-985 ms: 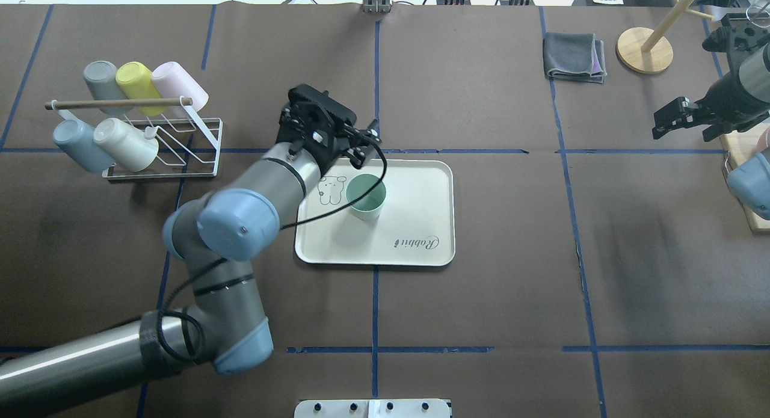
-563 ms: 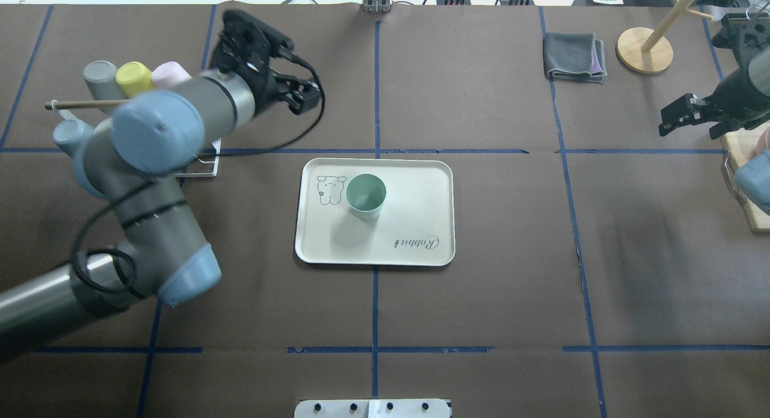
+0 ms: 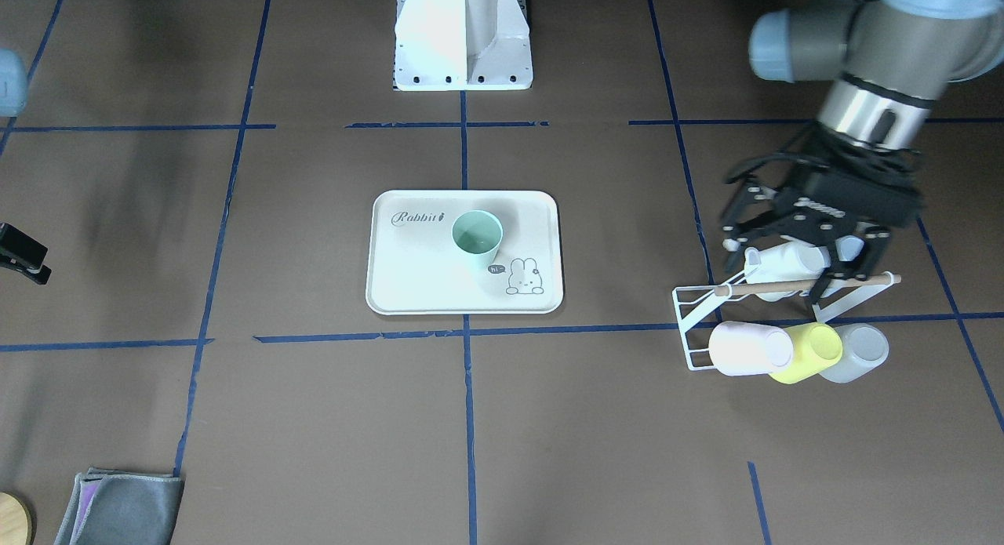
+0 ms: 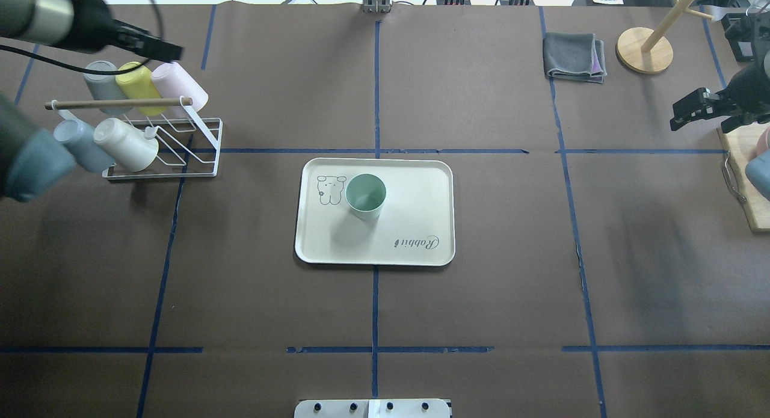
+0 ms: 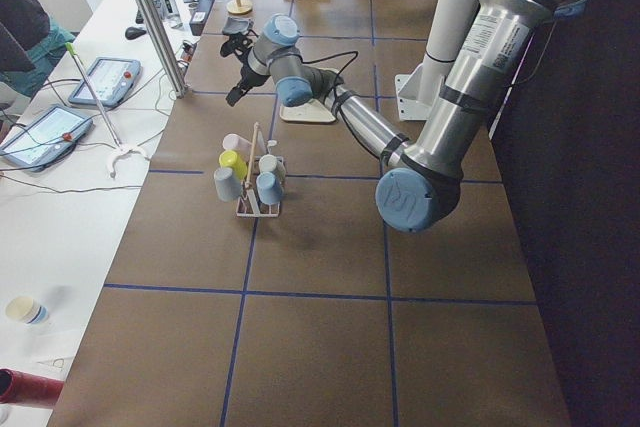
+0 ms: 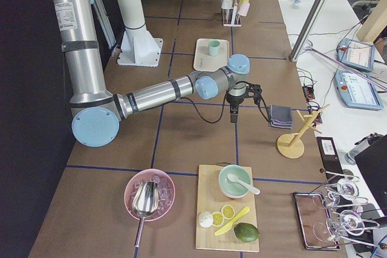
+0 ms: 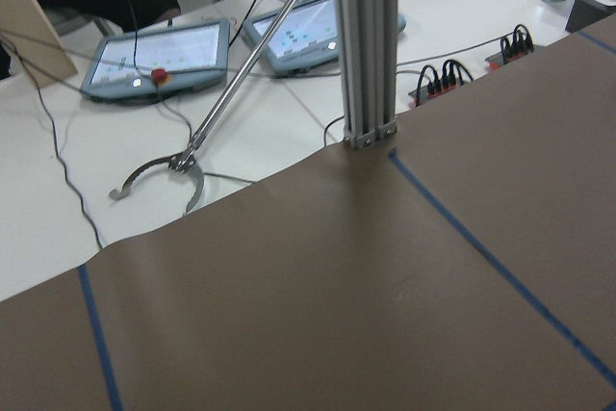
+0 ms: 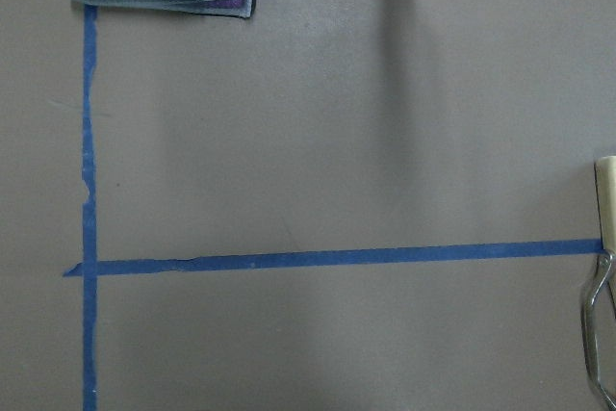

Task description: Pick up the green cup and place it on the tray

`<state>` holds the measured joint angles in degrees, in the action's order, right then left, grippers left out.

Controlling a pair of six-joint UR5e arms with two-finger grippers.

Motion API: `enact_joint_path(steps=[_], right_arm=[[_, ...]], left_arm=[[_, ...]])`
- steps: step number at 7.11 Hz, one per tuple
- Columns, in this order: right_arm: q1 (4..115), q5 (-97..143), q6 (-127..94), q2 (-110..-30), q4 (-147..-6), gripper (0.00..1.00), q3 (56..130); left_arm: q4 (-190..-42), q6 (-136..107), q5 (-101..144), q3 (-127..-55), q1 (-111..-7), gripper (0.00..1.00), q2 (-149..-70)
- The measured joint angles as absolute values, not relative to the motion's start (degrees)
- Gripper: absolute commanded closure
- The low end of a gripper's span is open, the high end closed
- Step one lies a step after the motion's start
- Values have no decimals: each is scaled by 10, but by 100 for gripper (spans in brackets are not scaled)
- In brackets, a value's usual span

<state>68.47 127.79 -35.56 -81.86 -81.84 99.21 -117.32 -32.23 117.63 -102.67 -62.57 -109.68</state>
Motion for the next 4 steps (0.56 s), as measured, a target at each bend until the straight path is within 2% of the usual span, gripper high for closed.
enact_joint_path(steps=[2, 4], right_arm=[[702, 1290, -331, -829, -818, 0, 990], [740, 1314, -264, -846, -818, 0, 977]], left_arm=[[-1149, -261, 1282, -1017, -728, 0, -1017], [-1058, -135, 1305, -1002, -801, 0, -973]])
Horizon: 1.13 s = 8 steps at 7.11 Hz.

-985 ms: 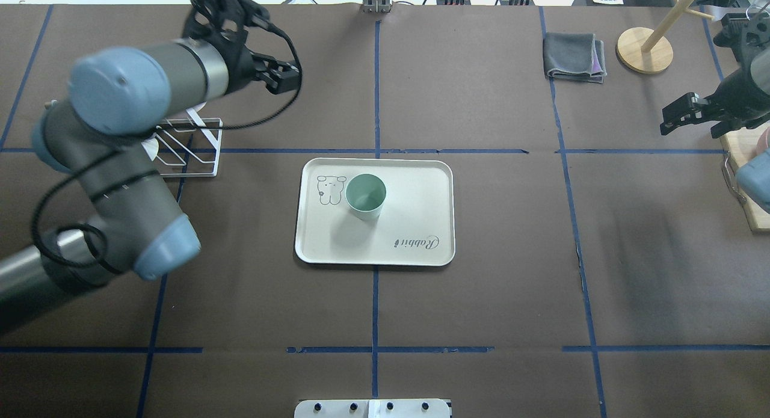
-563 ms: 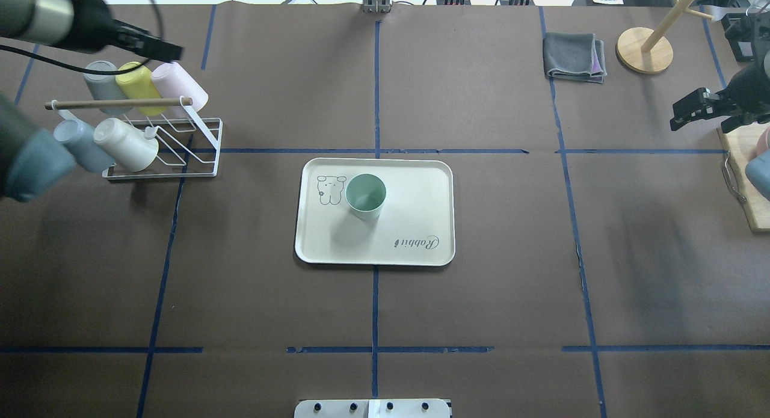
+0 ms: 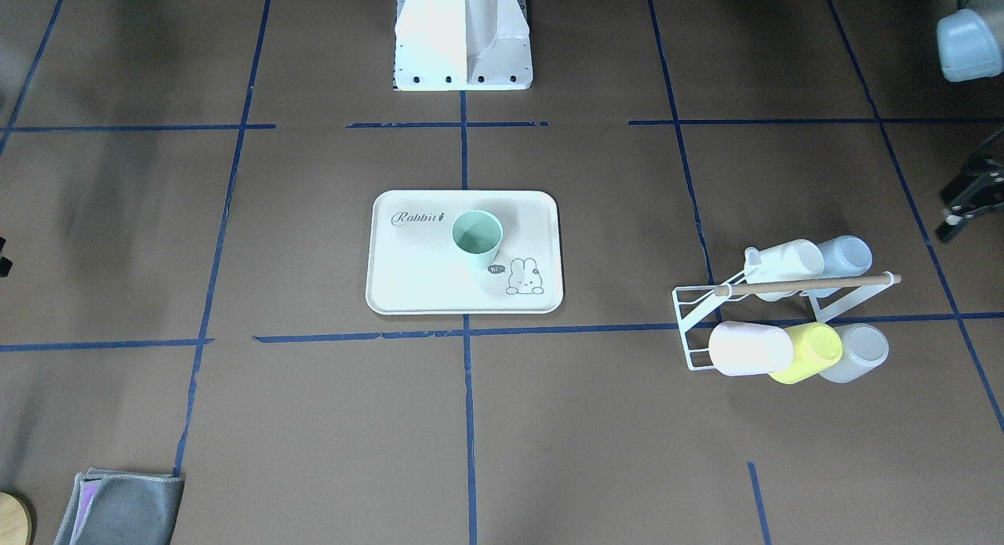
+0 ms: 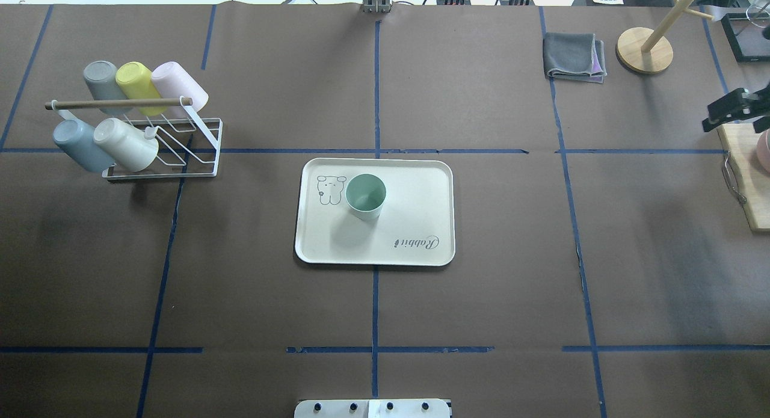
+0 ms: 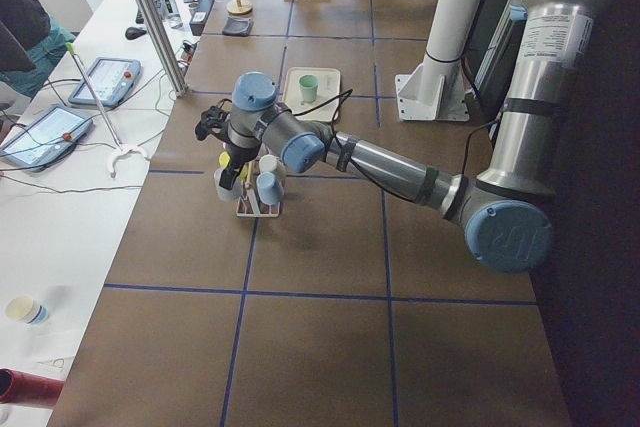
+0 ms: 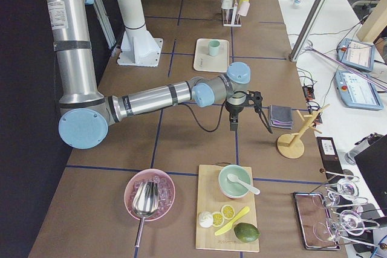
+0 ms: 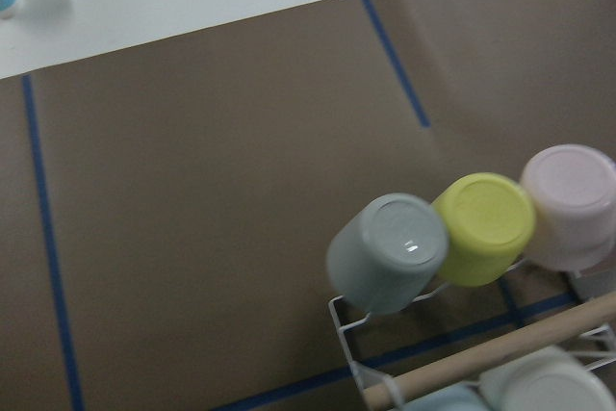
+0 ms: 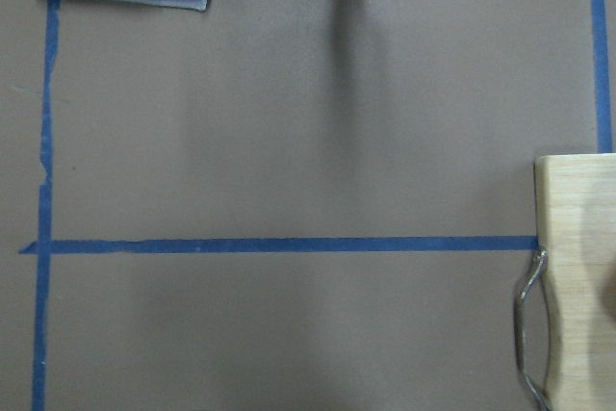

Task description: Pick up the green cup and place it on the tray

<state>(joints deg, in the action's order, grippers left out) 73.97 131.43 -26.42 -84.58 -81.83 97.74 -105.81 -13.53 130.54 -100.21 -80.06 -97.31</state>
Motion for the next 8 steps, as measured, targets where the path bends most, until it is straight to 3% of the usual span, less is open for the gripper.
enact_joint_path(steps=[3, 8], right_arm=[[848, 1364, -82, -859, -834, 0, 915], [915, 1366, 47, -856, -947, 0, 915]], left_arm=[[-930, 36, 1310, -968, -884, 0, -957], [-857, 96, 1320, -955, -906, 0, -895]])
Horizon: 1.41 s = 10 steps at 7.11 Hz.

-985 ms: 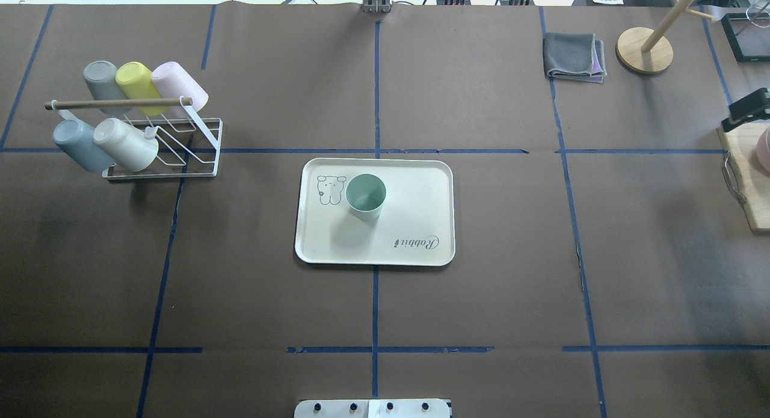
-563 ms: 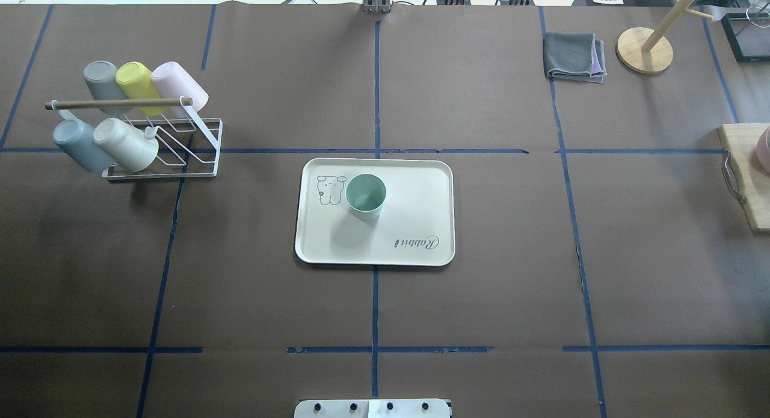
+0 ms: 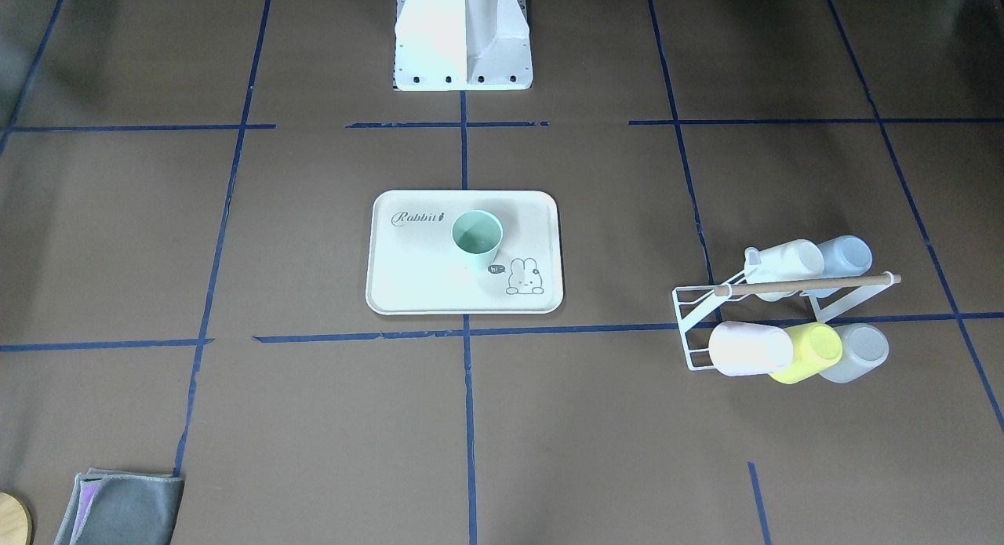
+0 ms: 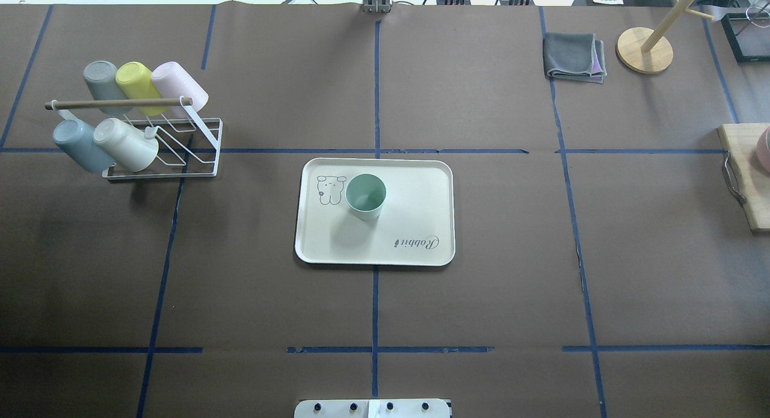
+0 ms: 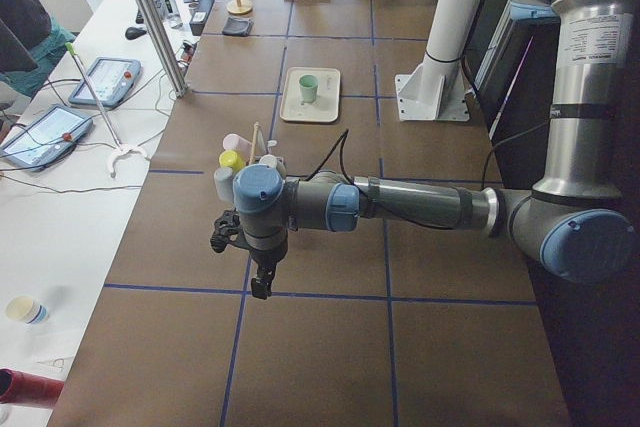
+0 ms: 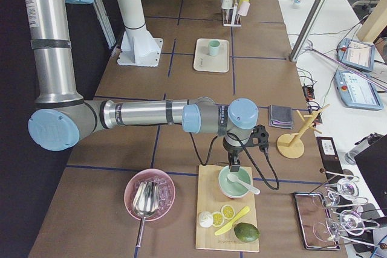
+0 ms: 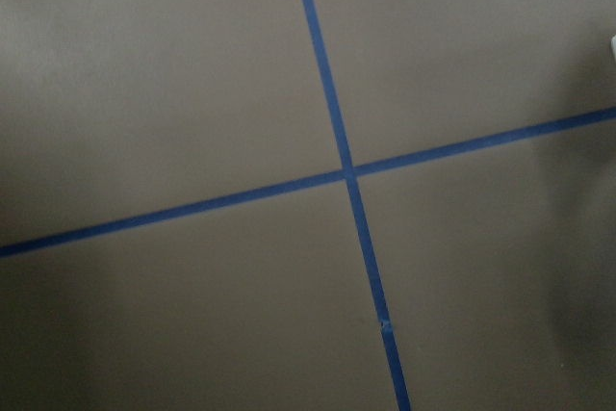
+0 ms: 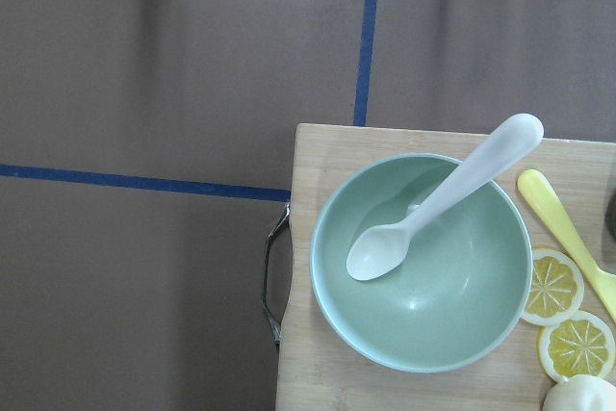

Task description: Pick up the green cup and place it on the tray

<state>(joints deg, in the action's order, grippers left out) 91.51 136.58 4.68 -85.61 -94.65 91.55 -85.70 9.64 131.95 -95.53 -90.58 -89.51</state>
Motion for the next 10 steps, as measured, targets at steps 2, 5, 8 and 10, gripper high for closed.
enact_joint_path(steps=[2, 5, 8, 10], right_arm=[[916, 1368, 46, -873, -948, 0, 913], [920, 1371, 46, -882, -947, 0, 907], [931, 1371, 46, -890, -947, 0, 904], [931, 1370, 46, -892, -947, 0, 904]], left_arm=[[-827, 107, 1335, -928, -907, 0, -893], [-827, 125, 1396, -890, -909, 0, -896], [-838, 123, 1402, -889, -910, 0, -898], [-840, 124, 1402, -889, -910, 0, -898]])
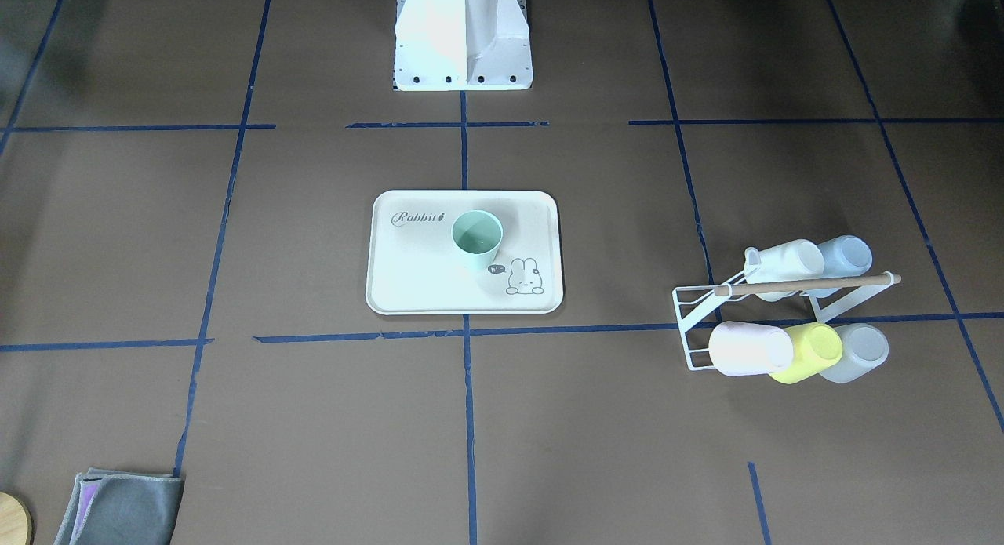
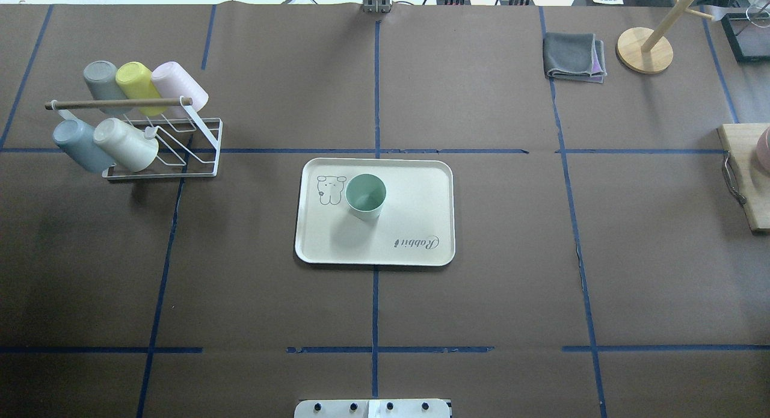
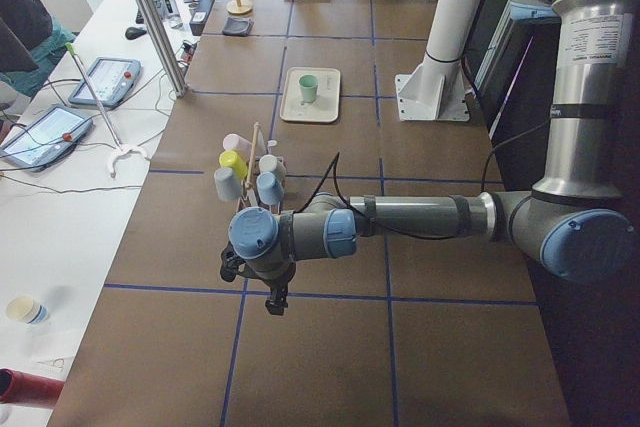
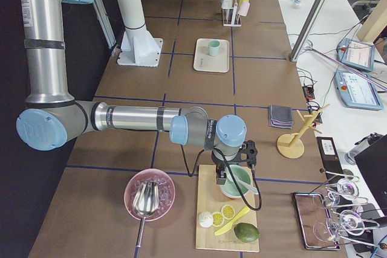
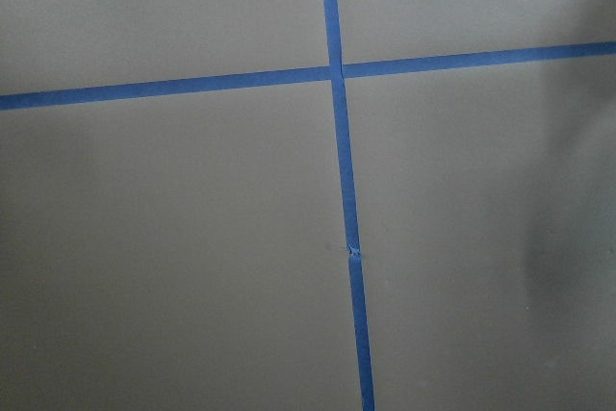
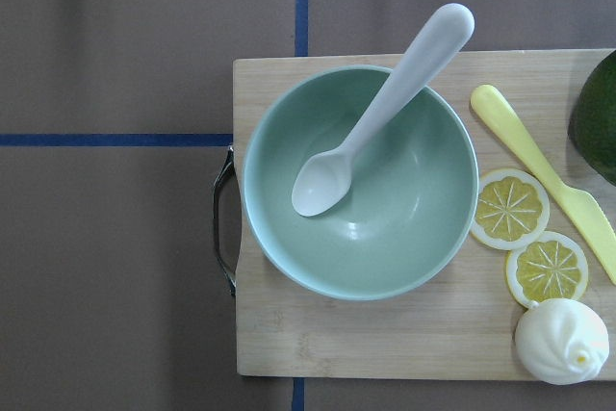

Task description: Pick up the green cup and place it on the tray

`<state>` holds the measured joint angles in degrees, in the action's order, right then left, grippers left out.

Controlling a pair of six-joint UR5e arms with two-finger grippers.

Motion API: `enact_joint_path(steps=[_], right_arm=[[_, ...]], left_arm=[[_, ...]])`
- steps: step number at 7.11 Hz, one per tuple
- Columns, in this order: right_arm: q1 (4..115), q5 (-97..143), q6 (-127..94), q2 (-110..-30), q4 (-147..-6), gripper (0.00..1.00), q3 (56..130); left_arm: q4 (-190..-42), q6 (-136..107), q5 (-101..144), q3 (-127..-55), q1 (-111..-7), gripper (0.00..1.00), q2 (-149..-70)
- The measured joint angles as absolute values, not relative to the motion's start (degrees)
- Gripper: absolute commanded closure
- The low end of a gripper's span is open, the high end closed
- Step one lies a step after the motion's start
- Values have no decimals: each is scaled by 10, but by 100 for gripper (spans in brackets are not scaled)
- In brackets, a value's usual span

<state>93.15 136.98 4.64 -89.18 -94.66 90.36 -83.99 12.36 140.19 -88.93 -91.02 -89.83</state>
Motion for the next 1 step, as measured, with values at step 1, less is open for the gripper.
enact_joint_path(steps=[1], right_arm=[[932, 1369, 47, -892, -947, 0, 904]], left_arm=[[-840, 124, 1402, -889, -910, 0, -898]])
